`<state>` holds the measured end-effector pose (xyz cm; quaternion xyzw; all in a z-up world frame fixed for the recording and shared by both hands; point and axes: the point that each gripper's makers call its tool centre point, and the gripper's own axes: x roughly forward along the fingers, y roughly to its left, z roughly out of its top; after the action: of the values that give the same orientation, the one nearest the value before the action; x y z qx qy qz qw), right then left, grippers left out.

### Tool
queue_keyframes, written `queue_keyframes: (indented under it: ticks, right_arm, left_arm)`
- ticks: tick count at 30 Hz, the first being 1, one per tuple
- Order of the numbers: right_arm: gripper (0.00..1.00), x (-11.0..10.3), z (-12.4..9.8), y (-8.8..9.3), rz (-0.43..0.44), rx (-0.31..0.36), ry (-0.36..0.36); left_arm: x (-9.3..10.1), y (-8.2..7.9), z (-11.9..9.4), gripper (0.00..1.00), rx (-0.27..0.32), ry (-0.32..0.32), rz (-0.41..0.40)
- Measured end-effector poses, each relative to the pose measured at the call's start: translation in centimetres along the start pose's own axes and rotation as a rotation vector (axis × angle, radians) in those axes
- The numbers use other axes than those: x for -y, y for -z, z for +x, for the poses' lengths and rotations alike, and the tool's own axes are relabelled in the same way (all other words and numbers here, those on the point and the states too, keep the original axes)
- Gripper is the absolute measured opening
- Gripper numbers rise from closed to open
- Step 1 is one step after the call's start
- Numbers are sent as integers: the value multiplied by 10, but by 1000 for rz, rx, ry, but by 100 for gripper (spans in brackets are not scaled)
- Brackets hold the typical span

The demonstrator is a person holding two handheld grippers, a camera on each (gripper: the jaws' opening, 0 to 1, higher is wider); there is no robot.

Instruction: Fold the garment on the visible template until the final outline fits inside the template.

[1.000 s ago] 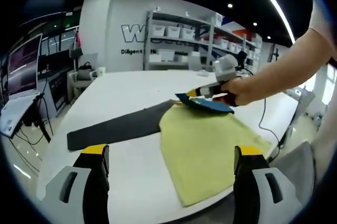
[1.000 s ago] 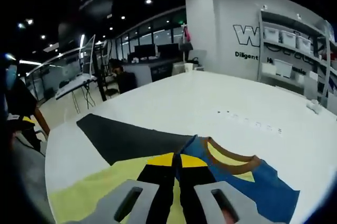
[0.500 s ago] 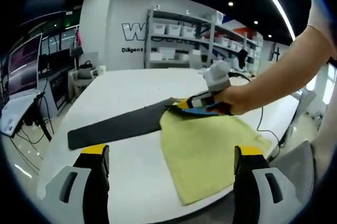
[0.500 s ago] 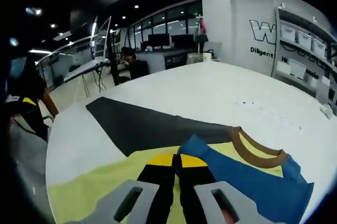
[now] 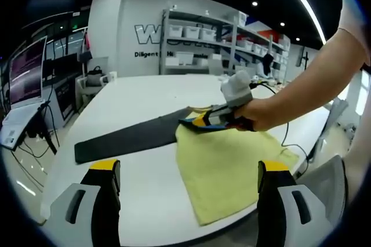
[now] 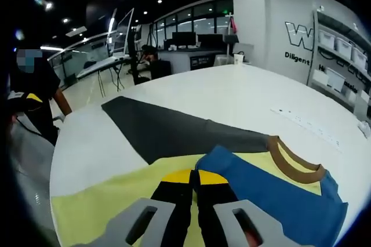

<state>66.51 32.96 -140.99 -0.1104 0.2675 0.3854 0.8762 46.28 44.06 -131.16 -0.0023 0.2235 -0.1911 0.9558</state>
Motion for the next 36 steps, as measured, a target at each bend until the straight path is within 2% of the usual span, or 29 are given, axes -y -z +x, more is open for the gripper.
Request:
queue_keyframes:
  ticks: [4, 9, 15, 19, 25, 28, 33, 35, 36]
  right_arm:
    - [0, -8, 4, -1, 1, 1, -30]
    - [0, -13, 8, -3, 22, 3, -31]
    - [0, -5, 4, -6, 58, 26, -30]
    - [0, -6, -3, -5, 62, 32, -55]
    - [6, -7, -18, -11, 63, 69, -84]
    - [11, -6, -27, -16, 59, 88, -97]
    - [16, -4, -40, -18, 27, 106, -109]
    - [17, -1, -44, -16, 11, 104, -108]
    - [18, 0, -46, -16, 13, 107, -107]
  left_arm:
    - [4, 0, 1, 99, -8, 7, 2]
    - [2, 0, 2, 99, -17, 6, 5]
    - [-4, -1, 4, 99, -19, -3, 3]
    - [-13, -3, 8, 99, -22, -13, -4]
    - [-56, -2, 19, 98, -20, -67, -77]
    - [-86, -3, 26, 97, -19, -110, -114]
    - [-150, -5, 38, 94, 2, -200, -212]
    - [-170, -5, 41, 93, 15, -232, -233]
    - [-174, -4, 42, 92, 15, -236, -235]
